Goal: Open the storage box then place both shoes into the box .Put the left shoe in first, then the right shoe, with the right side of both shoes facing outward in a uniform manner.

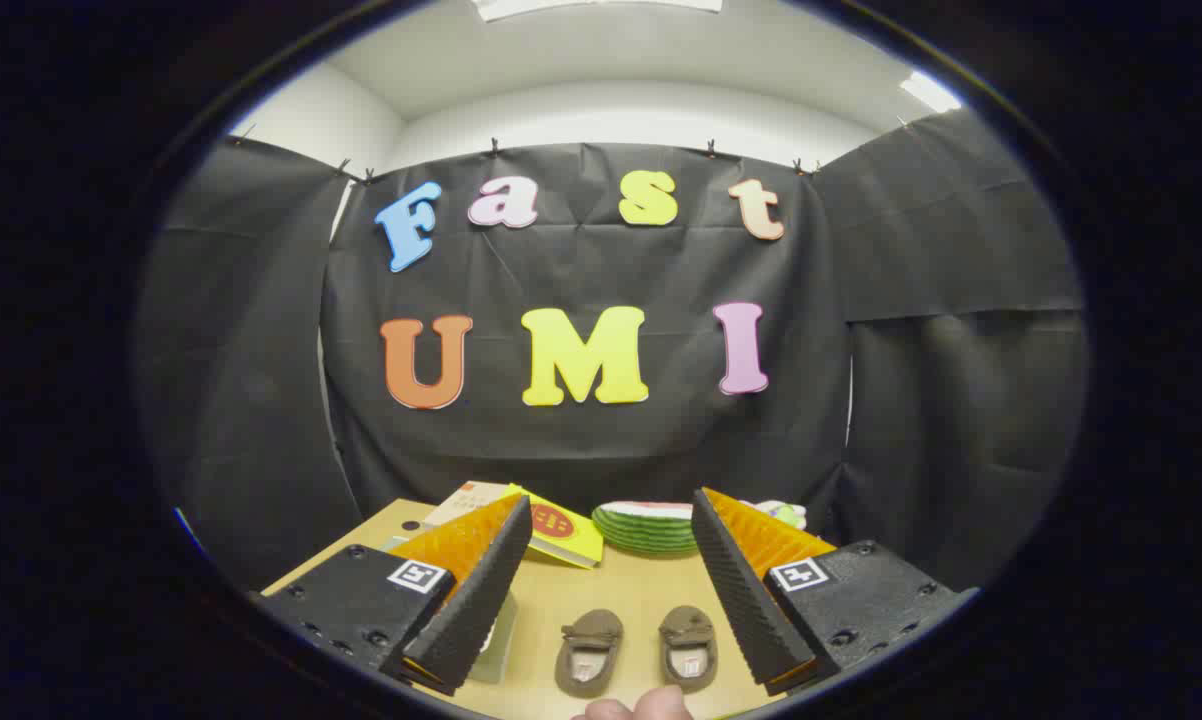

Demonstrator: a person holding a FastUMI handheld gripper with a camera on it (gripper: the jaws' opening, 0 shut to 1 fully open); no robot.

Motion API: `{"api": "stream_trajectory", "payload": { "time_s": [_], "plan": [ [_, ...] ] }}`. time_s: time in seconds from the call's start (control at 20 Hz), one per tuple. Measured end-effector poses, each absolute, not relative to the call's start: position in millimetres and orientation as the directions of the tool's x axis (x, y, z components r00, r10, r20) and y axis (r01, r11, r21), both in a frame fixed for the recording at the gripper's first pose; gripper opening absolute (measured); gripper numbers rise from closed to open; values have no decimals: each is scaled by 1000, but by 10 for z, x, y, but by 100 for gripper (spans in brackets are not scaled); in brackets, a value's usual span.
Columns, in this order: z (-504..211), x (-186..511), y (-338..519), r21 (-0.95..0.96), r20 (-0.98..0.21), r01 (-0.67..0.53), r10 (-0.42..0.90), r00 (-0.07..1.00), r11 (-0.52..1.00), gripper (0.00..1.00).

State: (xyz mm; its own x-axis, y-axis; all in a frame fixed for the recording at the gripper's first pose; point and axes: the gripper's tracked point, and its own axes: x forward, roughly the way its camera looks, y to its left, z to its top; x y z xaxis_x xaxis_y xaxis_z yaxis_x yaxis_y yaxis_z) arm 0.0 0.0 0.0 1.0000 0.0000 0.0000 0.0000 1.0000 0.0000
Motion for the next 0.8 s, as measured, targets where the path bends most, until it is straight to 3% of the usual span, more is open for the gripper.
{"api": "stream_trajectory", "payload": {
  "time_s": [0.8],
  "plan": [
    [15, 141, 84, 24, -34, -36, 36, 999, 999, 100]
  ]
}}
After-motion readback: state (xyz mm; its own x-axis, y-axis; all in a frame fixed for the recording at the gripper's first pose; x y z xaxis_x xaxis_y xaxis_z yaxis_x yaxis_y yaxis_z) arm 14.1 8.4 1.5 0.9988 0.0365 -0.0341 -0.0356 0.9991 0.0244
